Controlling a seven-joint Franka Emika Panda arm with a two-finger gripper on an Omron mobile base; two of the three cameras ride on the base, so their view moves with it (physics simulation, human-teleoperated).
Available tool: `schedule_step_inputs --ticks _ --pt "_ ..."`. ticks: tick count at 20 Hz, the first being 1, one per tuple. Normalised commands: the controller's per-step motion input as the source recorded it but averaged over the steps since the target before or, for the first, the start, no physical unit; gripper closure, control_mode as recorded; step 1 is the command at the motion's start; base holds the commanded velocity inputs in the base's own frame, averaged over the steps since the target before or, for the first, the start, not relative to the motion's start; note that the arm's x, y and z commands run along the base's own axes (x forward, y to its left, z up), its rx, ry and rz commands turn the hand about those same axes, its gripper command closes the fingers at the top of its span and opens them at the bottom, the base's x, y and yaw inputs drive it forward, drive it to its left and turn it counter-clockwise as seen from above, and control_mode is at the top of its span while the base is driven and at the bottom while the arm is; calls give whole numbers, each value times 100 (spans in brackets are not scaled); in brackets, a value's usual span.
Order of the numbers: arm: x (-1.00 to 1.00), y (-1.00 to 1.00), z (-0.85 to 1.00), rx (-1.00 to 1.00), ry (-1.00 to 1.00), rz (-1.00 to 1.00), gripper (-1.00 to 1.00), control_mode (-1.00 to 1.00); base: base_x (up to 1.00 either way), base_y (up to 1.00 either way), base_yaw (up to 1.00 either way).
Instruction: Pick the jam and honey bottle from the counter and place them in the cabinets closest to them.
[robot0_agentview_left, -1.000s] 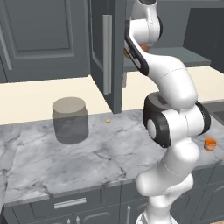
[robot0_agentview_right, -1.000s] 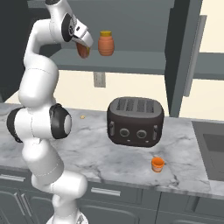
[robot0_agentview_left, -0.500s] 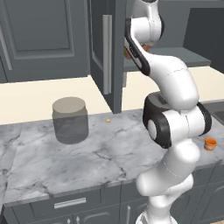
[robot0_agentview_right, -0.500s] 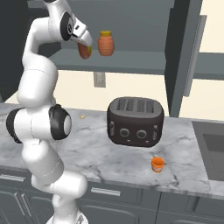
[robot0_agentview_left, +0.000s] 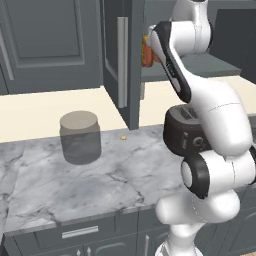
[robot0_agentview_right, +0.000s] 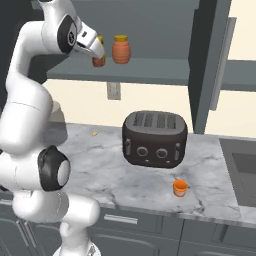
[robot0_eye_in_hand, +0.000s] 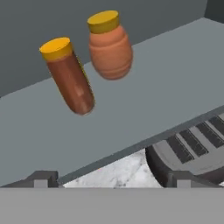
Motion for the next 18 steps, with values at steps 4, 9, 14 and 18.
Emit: schedule_step_inputs --ticks 4,9,14,18 --pt "-100 -34 -60 -14 0 11 -100 -100 0 0 0" --pt "-100 -35 -69 -17 0 12 -100 -100 0 0 0" --pt "-92 -39 -77 -16 0 13 -100 -100 0 0 0" --pt "-49 -48 -72 -13 0 8 -100 -100 0 0 0"
